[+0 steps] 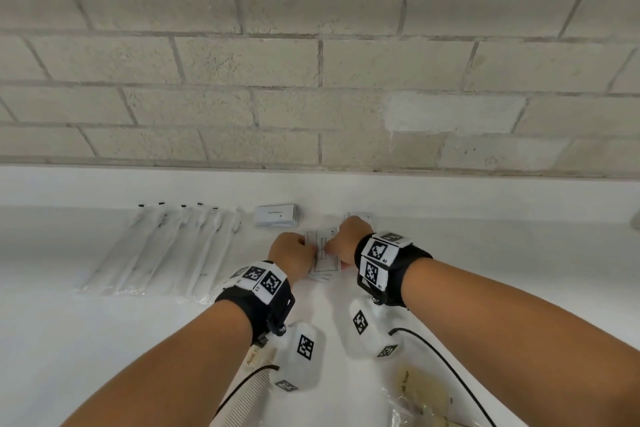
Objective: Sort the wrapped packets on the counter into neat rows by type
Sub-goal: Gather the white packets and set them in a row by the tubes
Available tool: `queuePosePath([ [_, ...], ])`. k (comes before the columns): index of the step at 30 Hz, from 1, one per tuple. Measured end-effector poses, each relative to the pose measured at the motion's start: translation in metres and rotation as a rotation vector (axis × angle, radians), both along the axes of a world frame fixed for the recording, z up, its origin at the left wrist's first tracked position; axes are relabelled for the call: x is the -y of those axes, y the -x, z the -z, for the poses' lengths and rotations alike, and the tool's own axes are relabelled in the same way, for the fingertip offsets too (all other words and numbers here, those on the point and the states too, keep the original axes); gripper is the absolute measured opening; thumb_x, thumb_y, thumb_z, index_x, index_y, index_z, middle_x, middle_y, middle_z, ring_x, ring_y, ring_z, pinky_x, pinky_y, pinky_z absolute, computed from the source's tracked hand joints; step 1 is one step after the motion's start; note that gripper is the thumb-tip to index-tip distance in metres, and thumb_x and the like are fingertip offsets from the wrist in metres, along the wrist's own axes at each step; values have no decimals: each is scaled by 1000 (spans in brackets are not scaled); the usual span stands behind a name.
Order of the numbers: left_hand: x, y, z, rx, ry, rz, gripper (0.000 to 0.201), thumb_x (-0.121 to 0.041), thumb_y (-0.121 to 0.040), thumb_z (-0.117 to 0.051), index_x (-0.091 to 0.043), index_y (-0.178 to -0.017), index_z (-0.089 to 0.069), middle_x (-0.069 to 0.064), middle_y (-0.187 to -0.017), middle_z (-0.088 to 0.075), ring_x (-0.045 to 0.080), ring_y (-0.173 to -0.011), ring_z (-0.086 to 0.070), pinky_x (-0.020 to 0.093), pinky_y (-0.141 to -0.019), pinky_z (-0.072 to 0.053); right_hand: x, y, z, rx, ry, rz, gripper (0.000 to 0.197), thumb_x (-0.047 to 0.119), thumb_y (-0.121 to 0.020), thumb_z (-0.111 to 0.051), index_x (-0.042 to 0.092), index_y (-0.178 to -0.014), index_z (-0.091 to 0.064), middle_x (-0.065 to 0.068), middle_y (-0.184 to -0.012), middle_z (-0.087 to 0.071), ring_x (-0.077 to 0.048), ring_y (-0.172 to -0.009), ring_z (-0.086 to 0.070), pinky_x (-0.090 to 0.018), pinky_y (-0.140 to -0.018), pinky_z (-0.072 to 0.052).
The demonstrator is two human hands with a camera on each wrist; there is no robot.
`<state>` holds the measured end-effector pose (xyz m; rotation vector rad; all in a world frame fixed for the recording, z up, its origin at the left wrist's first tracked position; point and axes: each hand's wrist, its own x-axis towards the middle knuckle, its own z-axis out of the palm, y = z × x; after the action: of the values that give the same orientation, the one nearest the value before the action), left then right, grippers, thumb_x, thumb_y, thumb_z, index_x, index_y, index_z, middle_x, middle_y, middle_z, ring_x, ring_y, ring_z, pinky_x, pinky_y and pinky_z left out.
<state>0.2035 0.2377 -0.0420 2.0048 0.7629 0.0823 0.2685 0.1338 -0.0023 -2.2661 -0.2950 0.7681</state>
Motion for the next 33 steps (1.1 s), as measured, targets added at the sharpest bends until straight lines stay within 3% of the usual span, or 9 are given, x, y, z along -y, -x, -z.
queuePosePath([
  [2, -2, -1, -1, -71, -146, 39, 42, -12, -89, -52, -12, -50, -35, 3, -53, -37, 18, -51, -36, 25, -49, -28, -6, 1, 2, 87, 70, -30, 33, 17, -87, -61, 20, -63, -39, -8, -94, -62, -24, -89, -67, -32, -69, -57],
  [5, -2, 0, -9, -158, -368, 169, 32, -16, -93, -48, 4, -72, -62, 20, -78, -64, 35, -80, -61, 35, -66, -47, -11, 1, 9, 166, 223, -105, 42, 27, -91, -60, 12, -60, -35, -17, -106, -64, -30, -109, -64, -23, -51, -37],
  [7, -1, 1, -12, -160, -417, 203, 33, -16, -94, -47, 9, -84, -64, 25, -98, -67, 38, -98, -62, 39, -82, -49, -10, 2, 12, 206, 233, -115, 45, 32, -89, -63, 11, -60, -36, -13, -87, -64, -26, -91, -65, -21, -48, -33],
  [10, -5, 3, -11, -175, -356, 172, 40, -15, -94, -46, -6, -55, -44, 15, -64, -56, 32, -69, -56, 31, -59, -44, -6, 6, 8, 229, 239, -121, 43, 35, -90, -60, 11, -59, -41, -11, -79, -65, -22, -68, -57, -21, -48, -37],
  [17, -15, 6, -14, -263, -325, 268, 29, -23, -92, -51, -3, -75, -64, 11, -78, -66, 24, -72, -58, 28, -66, -46, 4, 21, 2, 268, 352, -318, 24, 22, -83, -65, 9, -70, -50, -1, -72, -50, -16, -68, -52, -19, -53, -38],
  [21, -11, 5, -15, -310, -417, 343, 32, -22, -93, -53, 3, -94, -72, 14, -93, -73, 28, -92, -69, 33, -84, -54, -2, 17, 7, 268, 376, -271, 39, 18, -83, -66, 10, -58, -38, -2, -61, -40, -20, -71, -49, -19, -45, -31],
  [25, -13, 6, -17, -294, -435, 362, 30, -22, -95, -50, -1, -90, -71, 7, -77, -65, 21, -78, -60, 26, -68, -47, -3, 15, 12, 226, 318, -197, 29, 22, -77, -73, 8, -70, -49, -5, -69, -53, -21, -77, -54, -20, -47, -36],
  [28, -17, 4, -14, -261, -299, 321, 30, -20, -93, -53, 3, -93, -72, 10, -74, -68, 26, -78, -66, 28, -69, -54, -5, 13, 13, 176, 282, -176, 24, 20, -78, -72, 10, -73, -51, -10, -89, -67, -21, -82, -64, -24, -64, -52],
  [33, -17, 2, -15, -242, -162, 271, 8, -8, -91, -54, -5, -89, -61, 15, -89, -65, 26, -79, -67, 35, -82, -60, -2, 13, 7, 54, 182, -112, 26, 13, -83, -63, 18, -65, -45, 0, -69, -53, -10, -55, -53, -15, -39, -43],
])
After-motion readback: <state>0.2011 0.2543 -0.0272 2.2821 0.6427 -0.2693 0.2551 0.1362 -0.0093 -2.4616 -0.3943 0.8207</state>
